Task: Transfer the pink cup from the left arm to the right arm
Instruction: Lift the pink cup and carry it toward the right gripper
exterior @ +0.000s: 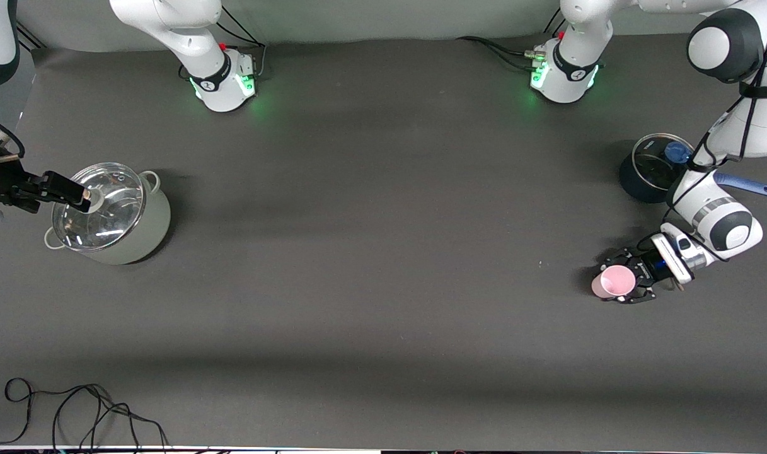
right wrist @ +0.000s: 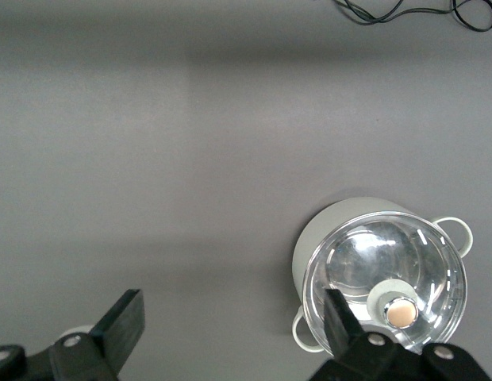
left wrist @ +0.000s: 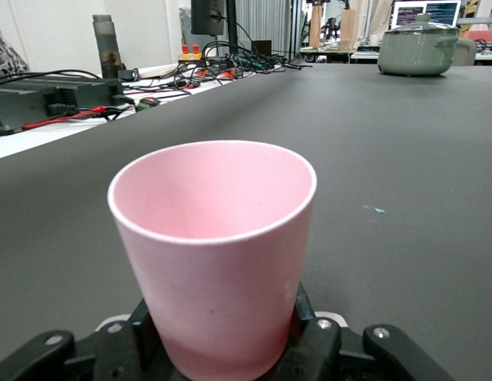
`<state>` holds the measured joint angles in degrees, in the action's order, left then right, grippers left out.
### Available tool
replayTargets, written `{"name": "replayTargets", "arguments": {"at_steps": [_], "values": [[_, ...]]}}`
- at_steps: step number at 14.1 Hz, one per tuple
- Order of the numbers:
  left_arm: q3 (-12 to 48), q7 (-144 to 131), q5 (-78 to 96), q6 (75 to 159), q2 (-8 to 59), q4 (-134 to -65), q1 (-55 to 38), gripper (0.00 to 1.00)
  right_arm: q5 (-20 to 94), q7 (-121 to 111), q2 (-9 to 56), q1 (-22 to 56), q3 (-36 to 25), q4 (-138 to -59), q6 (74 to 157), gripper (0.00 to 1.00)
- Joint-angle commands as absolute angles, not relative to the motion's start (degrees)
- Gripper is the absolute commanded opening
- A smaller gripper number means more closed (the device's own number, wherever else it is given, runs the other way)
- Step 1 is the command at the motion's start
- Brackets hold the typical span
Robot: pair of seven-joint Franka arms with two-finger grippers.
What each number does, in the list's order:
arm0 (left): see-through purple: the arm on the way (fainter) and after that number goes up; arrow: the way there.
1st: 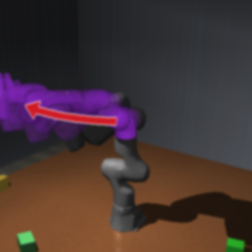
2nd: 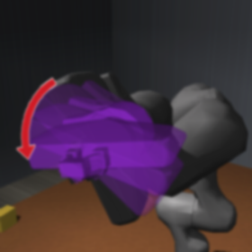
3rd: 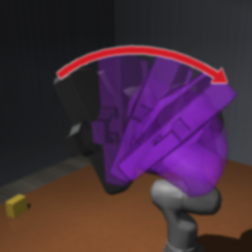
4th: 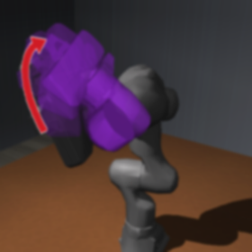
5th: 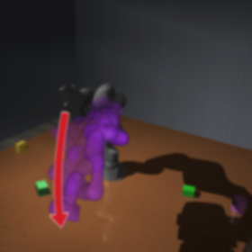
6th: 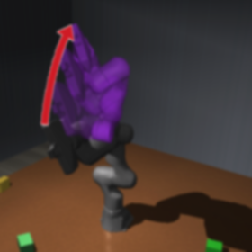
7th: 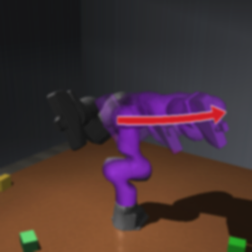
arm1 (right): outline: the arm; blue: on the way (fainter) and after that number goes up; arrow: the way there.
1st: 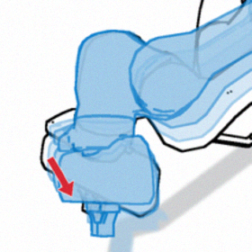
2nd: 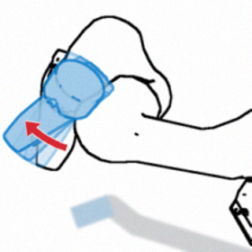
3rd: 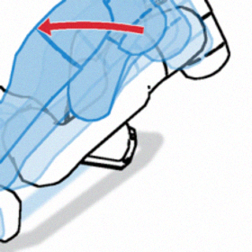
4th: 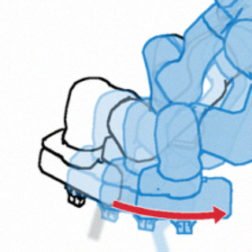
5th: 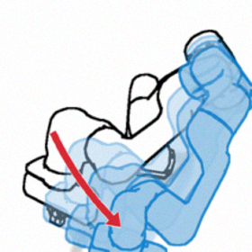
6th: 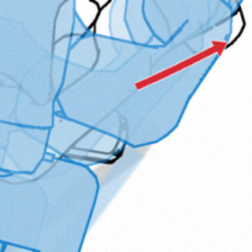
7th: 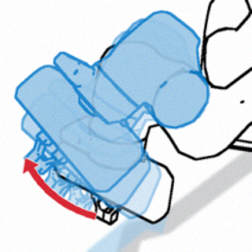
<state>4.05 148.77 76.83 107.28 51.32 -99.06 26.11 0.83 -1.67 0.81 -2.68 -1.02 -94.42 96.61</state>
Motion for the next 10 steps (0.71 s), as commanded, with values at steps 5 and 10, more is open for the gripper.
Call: {"name": "replayTargets", "arguments": {"at_steps": [5, 10], "values": [[4.91, 128.53, 79.88, 115.82, 39.05, -101.94, 15.22, 0.33, 0.53, -0.70, 1.32, -2.29, -1.23, -93.25, 95.89, 1.00], [7.38, 108.77, 80.68, 123.13, 27.89, -105.55, 5.29, 0.28, 0.53, -0.70, 1.32, -2.37, -1.23, -93.25, 95.80, 1.00]]}}
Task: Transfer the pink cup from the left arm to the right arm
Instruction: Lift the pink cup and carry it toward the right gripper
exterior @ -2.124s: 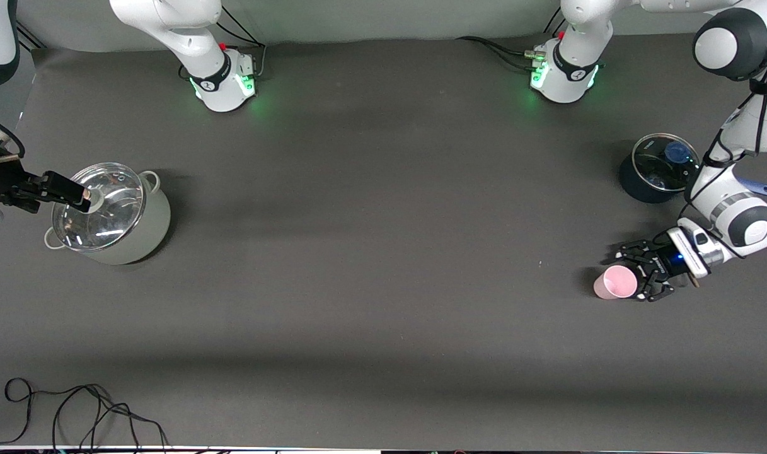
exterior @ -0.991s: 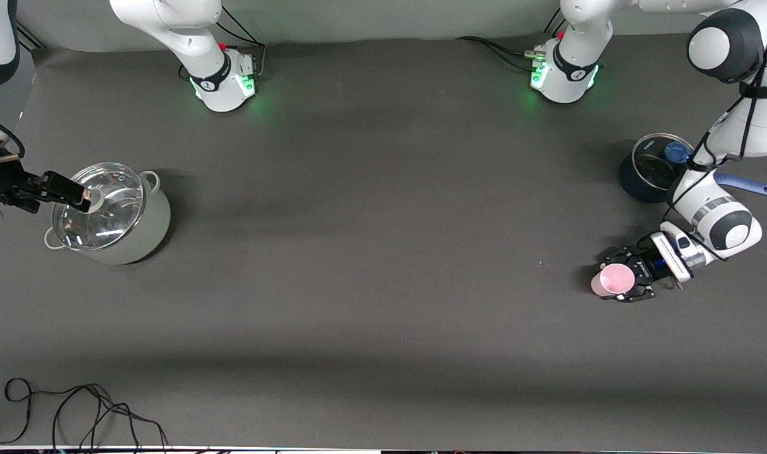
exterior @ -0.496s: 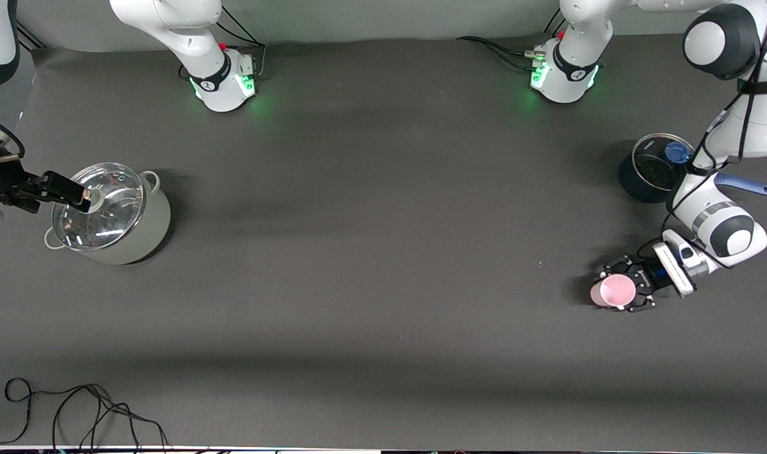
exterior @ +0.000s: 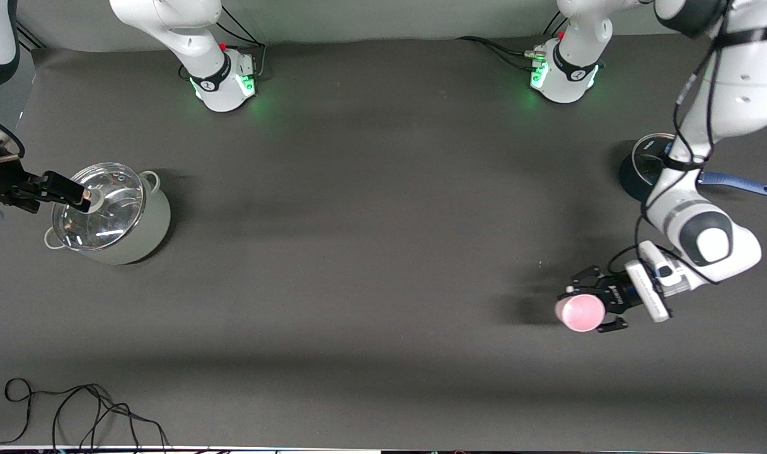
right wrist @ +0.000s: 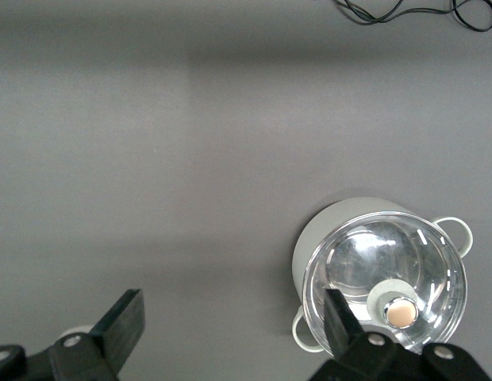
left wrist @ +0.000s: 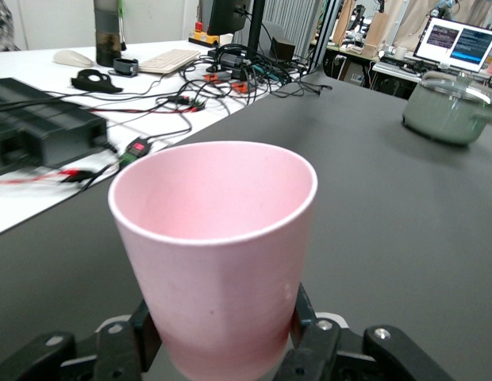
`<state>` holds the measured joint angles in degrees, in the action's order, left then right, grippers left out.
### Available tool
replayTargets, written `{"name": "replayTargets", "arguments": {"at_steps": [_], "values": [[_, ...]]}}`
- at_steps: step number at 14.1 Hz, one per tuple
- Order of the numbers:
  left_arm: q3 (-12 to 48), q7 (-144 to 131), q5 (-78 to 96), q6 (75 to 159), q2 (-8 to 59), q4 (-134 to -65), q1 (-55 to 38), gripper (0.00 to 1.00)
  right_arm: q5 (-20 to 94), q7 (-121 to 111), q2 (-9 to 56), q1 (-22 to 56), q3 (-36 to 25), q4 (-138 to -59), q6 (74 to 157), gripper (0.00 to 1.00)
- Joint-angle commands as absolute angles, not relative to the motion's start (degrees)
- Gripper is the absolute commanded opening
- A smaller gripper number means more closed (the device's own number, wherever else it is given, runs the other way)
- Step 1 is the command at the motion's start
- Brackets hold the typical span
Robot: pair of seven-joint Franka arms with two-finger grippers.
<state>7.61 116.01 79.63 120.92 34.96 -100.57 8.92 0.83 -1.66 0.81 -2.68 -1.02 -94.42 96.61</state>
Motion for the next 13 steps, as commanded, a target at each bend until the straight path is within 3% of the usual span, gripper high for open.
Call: {"name": "replayTargets", "arguments": {"at_steps": [1, 7, 10, 13], "values": [[7.47, 105.15, 80.68, 123.31, 24.73, -107.30, 2.75, 0.28, 0.53, -0.70, 1.32, -2.29, -1.23, -93.16, 95.80, 1.00], [7.91, 94.66, 84.44, 131.57, 16.98, -110.13, -11.24, 0.25, 0.53, -0.70, 1.32, -2.37, -1.23, -93.25, 95.80, 1.00], [10.71, 95.01, 84.99, 132.54, 14.69, -109.78, -12.57, 0.29, 0.53, -0.70, 1.23, -2.29, -1.23, -93.16, 95.80, 1.00], [13.97, 95.80, 84.73, 138.59, 12.31, -109.60, -15.63, 0.35, 0.62, -0.62, 1.32, -2.29, -1.23, -93.16, 95.89, 1.00]]}}
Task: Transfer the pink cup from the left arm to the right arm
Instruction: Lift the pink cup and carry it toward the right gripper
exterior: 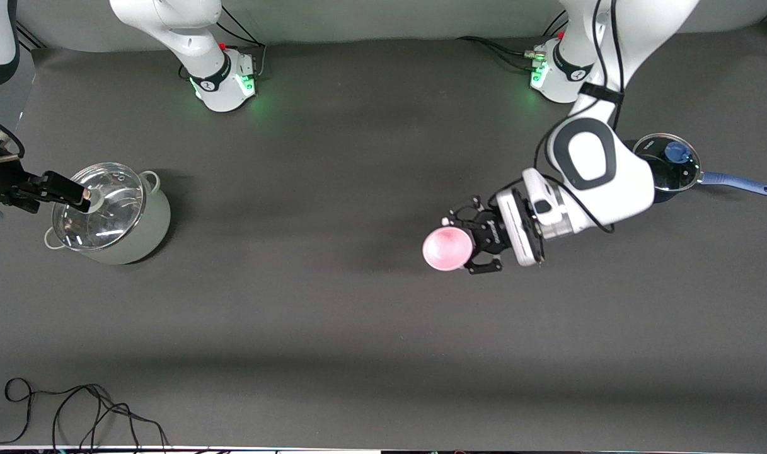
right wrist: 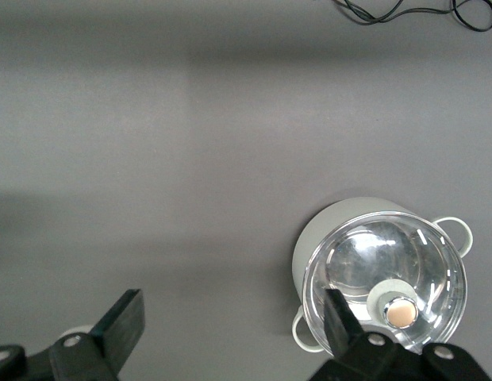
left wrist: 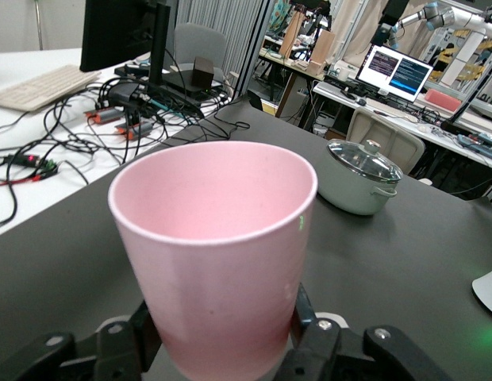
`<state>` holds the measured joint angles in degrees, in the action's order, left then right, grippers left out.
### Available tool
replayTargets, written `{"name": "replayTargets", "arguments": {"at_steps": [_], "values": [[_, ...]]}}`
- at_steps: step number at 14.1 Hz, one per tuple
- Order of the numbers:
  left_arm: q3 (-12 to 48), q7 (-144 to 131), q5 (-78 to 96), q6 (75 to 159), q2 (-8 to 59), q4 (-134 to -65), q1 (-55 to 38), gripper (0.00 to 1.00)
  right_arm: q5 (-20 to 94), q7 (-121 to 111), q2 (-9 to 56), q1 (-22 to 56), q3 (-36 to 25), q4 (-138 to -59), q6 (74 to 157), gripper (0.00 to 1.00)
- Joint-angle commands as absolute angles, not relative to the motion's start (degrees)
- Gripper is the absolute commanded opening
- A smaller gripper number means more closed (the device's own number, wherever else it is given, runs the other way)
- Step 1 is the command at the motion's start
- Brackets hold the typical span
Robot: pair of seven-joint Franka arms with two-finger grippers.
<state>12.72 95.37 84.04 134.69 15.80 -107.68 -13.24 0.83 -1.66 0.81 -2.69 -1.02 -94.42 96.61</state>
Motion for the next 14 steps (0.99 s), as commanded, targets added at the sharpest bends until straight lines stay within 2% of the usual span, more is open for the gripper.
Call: {"name": "replayTargets", "arguments": {"at_steps": [1, 5, 8, 14], "values": [[14.67, 96.84, 84.73, 140.26, 11.61, -109.60, -16.78, 0.35, 0.62, -0.53, 1.32, -2.29, -1.23, -93.08, 95.89, 1.00], [16.52, 103.71, 84.81, 146.94, 10.11, -109.34, -22.31, 0.35, 2.88, 13.23, 1.32, -1.85, -0.62, -92.73, 95.80, 1.00], [21.16, 103.71, 84.99, 154.66, 10.37, -108.20, -23.82, 0.35, 7.81, 26.24, 1.32, 0.08, -0.53, -92.55, 95.80, 1.00], [21.97, 103.36, 85.52, 155.48, 10.63, -107.93, -23.73, 0.36, 17.39, 61.64, 1.49, 9.91, -0.53, -91.42, 95.71, 1.00]]}}
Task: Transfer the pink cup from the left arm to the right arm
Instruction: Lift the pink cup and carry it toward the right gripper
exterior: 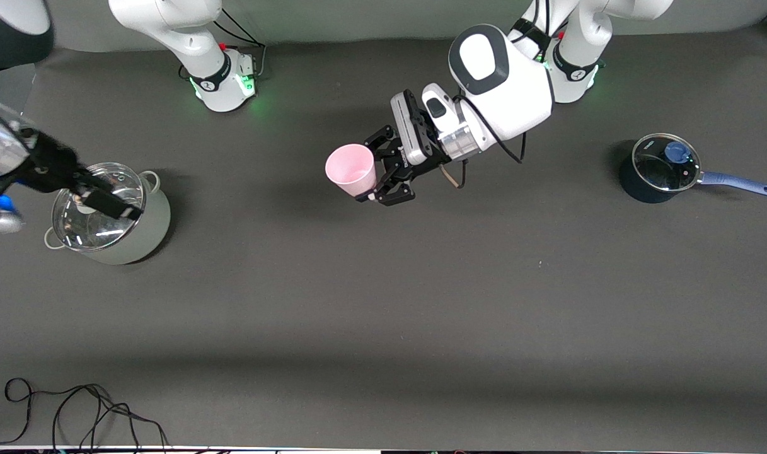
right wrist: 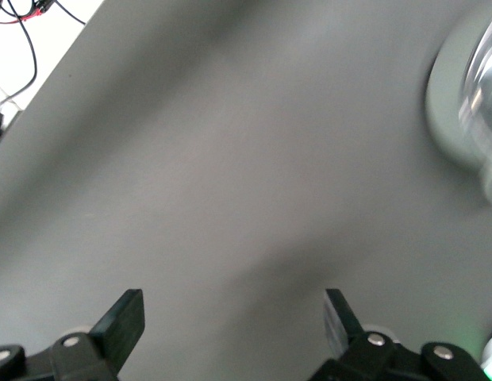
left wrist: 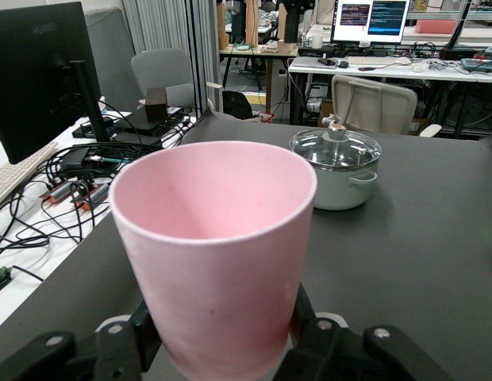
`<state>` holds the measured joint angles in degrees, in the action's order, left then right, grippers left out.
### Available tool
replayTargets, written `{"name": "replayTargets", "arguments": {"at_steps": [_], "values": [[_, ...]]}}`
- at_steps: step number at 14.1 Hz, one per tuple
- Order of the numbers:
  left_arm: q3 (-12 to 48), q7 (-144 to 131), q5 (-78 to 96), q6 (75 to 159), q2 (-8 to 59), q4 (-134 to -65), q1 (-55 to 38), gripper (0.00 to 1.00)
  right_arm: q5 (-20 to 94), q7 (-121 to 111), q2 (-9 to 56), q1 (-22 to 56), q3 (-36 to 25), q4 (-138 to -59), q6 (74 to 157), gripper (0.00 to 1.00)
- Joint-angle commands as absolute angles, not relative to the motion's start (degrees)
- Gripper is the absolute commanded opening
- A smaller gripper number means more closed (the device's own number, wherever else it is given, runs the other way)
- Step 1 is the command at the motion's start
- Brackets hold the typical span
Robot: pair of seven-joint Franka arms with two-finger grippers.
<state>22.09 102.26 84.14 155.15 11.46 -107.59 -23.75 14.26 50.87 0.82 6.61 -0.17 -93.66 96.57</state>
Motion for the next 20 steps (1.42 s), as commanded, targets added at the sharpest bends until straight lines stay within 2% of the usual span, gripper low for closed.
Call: {"name": "replayTargets", "arguments": {"at_steps": [1, 5, 8, 10, 15, 20], "values": [[21.97, 103.19, 85.52, 155.48, 10.63, -107.93, -23.73, 0.37, 17.58, 67.96, 2.45, 12.98, -0.53, -90.10, 95.71, 1.00], [21.97, 103.18, 85.87, 155.48, 10.63, -107.84, -23.64, 0.38, 17.58, 87.75, 5.00, 24.40, -0.53, -84.22, 95.71, 1.00], [21.89, 103.18, 85.87, 155.57, 10.63, -107.84, -23.38, 0.39, 17.49, 102.00, 11.84, 30.66, -0.53, -74.39, 95.71, 1.00], [21.88, 103.10, 85.96, 155.57, 10.63, -107.75, -23.29, 0.39, 17.23, 106.59, 14.23, 33.30, -0.53, -71.20, 95.63, 1.00], [21.88, 102.66, 85.96, 155.57, 10.63, -107.84, -23.29, 0.40, 16.61, 110.03, 17.22, 38.13, -0.53, -71.19, 95.71, 1.00], [21.80, 102.57, 86.65, 155.57, 10.81, -107.84, -23.29, 0.40, 15.38, 109.95, 19.07, 38.67, -0.53, -71.10, 95.71, 1.00]]}}
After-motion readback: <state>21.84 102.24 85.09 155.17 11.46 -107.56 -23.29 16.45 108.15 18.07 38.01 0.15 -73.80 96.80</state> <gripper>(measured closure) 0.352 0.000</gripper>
